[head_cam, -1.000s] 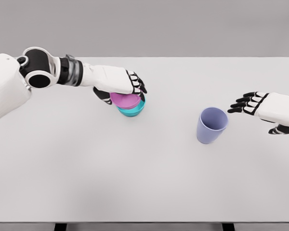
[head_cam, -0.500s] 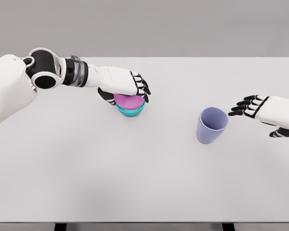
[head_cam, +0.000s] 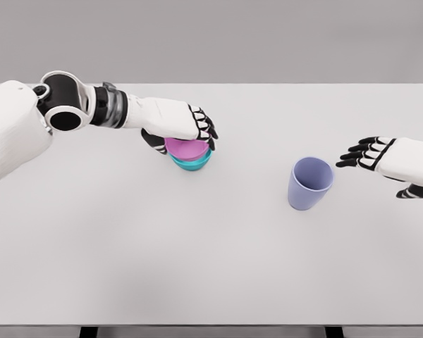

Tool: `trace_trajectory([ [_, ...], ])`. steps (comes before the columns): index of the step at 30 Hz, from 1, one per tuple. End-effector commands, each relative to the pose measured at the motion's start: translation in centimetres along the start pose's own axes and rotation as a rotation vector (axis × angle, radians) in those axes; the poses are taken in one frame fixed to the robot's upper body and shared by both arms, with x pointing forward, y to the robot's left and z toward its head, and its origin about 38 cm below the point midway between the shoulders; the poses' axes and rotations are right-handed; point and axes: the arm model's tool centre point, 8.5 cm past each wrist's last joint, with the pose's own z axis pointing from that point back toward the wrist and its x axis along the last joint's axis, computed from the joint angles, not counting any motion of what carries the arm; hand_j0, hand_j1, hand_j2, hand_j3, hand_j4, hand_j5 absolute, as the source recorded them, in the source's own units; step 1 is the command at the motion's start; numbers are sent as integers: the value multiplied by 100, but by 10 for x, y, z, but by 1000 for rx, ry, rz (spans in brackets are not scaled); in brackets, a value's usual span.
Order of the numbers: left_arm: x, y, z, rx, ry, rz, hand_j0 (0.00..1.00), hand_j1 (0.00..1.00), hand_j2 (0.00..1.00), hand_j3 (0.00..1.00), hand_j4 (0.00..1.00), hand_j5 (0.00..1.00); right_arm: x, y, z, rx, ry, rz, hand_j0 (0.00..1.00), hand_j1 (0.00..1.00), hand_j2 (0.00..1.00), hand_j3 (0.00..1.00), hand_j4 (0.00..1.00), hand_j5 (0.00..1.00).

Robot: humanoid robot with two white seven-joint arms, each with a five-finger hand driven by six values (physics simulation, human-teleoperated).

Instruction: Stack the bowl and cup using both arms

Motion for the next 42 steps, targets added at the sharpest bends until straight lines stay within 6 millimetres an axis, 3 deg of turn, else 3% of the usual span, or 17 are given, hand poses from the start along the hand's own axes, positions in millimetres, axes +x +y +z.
trace_trajectory([
  [1,-1,0,1,2,3,4,79,79,79,79,79,79,0,-1,0,-3,1,-1,100,100,100,100,100,100],
  [6,-2,-1,0,1,7,7,80,80,80,80,80,80,0,-3,0,-16,0,-5,100,100,100,100,100,100],
  [12,-5,-2,1,-4,15,14,80,80,80,80,80,80,-12,-36,17,-29,38,71,100,100,100,100,100,100],
  [14,-5,-2,0,-4,15,15,80,80,80,80,80,80,-13,-55,21,-68,38,93,100,100,100,100,100,100],
  [16,-5,-2,0,-4,15,15,80,80,80,80,80,80,-8,-66,11,-64,-21,90,100,100,100,100,100,100],
  [19,-4,-1,-2,-2,11,12,80,80,80,80,80,80,4,-56,-13,-23,-93,80,100,100,100,100,100,100],
  [27,-4,0,-3,-1,9,12,82,82,82,82,82,82,23,-49,-47,-32,-188,57,100,100,100,100,100,100],
  [42,-3,0,-4,1,6,12,91,91,91,91,91,91,30,-41,-62,-12,-212,65,100,100,100,100,100,100],
])
